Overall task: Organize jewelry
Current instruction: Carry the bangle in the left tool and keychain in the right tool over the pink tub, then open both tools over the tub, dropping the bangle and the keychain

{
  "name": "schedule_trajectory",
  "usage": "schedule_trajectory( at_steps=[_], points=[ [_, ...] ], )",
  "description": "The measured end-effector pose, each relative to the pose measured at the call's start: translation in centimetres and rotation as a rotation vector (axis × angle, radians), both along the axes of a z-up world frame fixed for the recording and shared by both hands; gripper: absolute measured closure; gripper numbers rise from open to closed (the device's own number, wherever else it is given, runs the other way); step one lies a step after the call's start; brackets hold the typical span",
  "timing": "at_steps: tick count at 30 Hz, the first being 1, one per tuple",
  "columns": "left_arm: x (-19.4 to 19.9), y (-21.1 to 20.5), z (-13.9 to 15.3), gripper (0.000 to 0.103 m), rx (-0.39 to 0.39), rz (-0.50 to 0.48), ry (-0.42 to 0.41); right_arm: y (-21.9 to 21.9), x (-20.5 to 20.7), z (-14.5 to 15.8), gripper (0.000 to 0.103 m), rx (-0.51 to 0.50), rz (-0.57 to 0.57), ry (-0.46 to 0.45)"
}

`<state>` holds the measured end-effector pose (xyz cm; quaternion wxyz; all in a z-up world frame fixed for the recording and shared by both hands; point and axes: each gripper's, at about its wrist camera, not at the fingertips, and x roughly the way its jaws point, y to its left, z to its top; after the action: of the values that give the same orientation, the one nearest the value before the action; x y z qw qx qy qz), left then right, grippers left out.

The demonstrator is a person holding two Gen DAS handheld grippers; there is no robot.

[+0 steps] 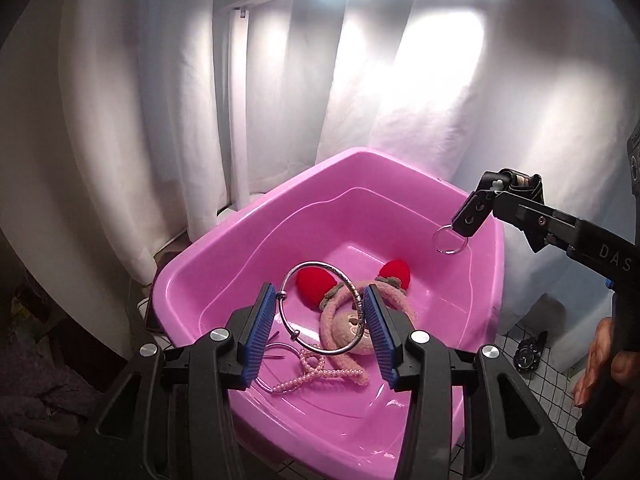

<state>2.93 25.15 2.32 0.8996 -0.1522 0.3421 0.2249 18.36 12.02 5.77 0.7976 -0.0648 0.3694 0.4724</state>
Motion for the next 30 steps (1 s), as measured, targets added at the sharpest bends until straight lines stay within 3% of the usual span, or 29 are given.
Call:
schedule_trajectory(
  at_steps=[4, 8, 13, 15, 16, 17, 18, 30],
  points=[
    [2.1, 2.2, -1.7, 0.059, -0.059, -0.004, 0.062, 4.0, 2.1, -2.8, 0.071, -0.130, 0.004, 0.085],
    [3.4, 3.4, -2.7, 0.058, -0.088, -0.009, 0.102, 5.3, 3.2, -5.2, 0.071, -0.229, -0.020, 0.134],
    [4.0, 4.3, -3.7, 0.058, -0.115, -0.012, 0.146, 6.7, 4.4, -6.4, 0.071, -0.298, -0.032, 0.154],
    [4.3, 4.3, -3.8, 0.055, -0.114, -0.016, 0.159, 7.0, 4.6, -6.4, 0.066, -0.319, -0.041, 0.141],
    [4.4, 4.2, -3.8, 0.051, -0.107, -0.016, 0.164, 7.1, 4.8, -6.4, 0.058, -0.324, -0.046, 0.137],
    [4.4, 4.2, -3.7, 0.036, -0.093, -0.015, 0.164, 7.2, 4.9, -6.3, 0.046, -0.324, -0.049, 0.138],
    [4.4, 4.2, -3.5, 0.020, -0.076, -0.009, 0.161, 7.1, 5.0, -6.2, 0.043, -0.319, -0.055, 0.135],
    [3.1, 4.9, -2.7, 0.018, -0.059, 0.018, 0.133, 6.1, 4.8, -4.6, 0.042, -0.282, -0.083, 0.118]
  ],
)
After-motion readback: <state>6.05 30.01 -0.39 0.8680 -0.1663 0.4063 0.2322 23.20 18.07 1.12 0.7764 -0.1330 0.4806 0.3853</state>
